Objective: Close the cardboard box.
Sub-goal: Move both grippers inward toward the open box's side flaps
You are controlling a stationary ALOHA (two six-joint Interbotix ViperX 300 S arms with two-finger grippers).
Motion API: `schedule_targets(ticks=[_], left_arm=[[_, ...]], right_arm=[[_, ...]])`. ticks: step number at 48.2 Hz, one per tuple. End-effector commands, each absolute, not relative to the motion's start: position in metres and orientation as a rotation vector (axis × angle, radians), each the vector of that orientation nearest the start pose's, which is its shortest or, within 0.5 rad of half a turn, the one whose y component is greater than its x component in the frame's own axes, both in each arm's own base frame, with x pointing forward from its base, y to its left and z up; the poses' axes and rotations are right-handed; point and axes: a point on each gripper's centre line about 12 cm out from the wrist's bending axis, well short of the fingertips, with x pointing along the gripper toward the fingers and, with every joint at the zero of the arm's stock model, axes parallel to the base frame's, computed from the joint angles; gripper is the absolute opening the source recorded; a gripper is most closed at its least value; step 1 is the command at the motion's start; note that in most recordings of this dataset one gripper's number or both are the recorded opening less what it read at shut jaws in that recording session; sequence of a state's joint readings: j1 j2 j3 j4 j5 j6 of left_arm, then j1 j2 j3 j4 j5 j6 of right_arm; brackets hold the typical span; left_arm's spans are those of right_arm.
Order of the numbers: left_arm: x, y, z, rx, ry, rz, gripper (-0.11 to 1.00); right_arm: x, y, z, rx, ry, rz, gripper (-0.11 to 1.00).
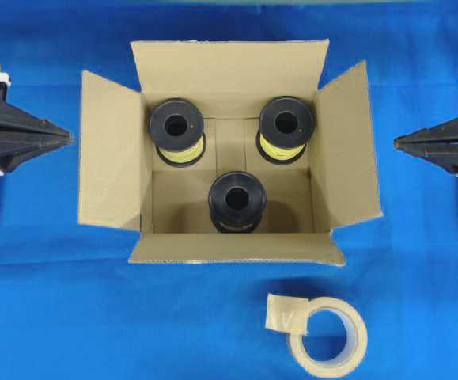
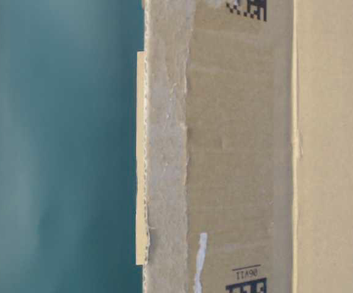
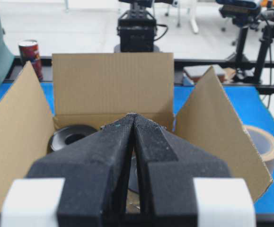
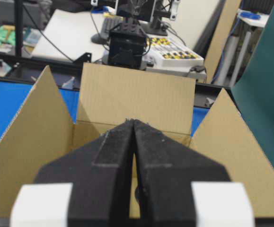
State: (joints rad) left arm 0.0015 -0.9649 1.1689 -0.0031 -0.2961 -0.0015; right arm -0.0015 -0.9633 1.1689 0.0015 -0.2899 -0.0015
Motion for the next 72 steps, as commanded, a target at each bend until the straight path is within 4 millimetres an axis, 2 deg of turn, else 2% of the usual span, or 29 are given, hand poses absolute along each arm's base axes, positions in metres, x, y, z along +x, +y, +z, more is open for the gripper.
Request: schedule_targets(ticks=[1,7,18,21,25,35,43,46,54,63,72], left_arm=[[0.198,0.0,0.295,-0.03,-0.052,0.001,0.0],[0.192,0.0,0.289,-0.04,0.035,-0.001,0.0],[0.169,-0.001,0.281,-0.032,0.232,-0.006,0.0],[0.162,-0.002,0.275,-0.033,0.295,-0.008,0.0],[0.158,-0.002,0.265,-0.037,0.356,-0.008,0.0],[0.162,-0.002,0.223,-0.033,0.52,-0.005,0.0],[0.169,-0.002,0.208,-0.034,0.574,-0.003,0.0],[0.172,-0.001,0.204,-0.035,0.577,-0.002,0.0],[0.176,-0.001,0.203,-0.034,0.56,-0.001,0.0],[0.187,-0.001,0.215,-0.04,0.43,0.003,0.0],[0.206,0.001,0.221,-0.039,0.32,0.014,0.0]], right_arm=[[0.201,-0.001,0.302,0.01,-0.098,-0.004,0.0],[0.201,-0.003,0.299,0.024,0.006,-0.015,0.0],[0.184,-0.004,0.298,0.05,0.157,-0.026,0.0],[0.179,-0.004,0.292,0.052,0.231,-0.024,0.0],[0.177,-0.004,0.277,0.055,0.337,-0.025,0.0],[0.182,-0.005,0.231,0.087,0.545,-0.041,0.0],[0.189,-0.006,0.205,0.093,0.615,-0.052,0.0],[0.192,-0.007,0.201,0.093,0.626,-0.054,0.0],[0.195,-0.008,0.2,0.094,0.618,-0.061,0.0],[0.205,-0.01,0.212,0.109,0.503,-0.067,0.0],[0.221,-0.011,0.223,0.124,0.409,-0.073,0.0]])
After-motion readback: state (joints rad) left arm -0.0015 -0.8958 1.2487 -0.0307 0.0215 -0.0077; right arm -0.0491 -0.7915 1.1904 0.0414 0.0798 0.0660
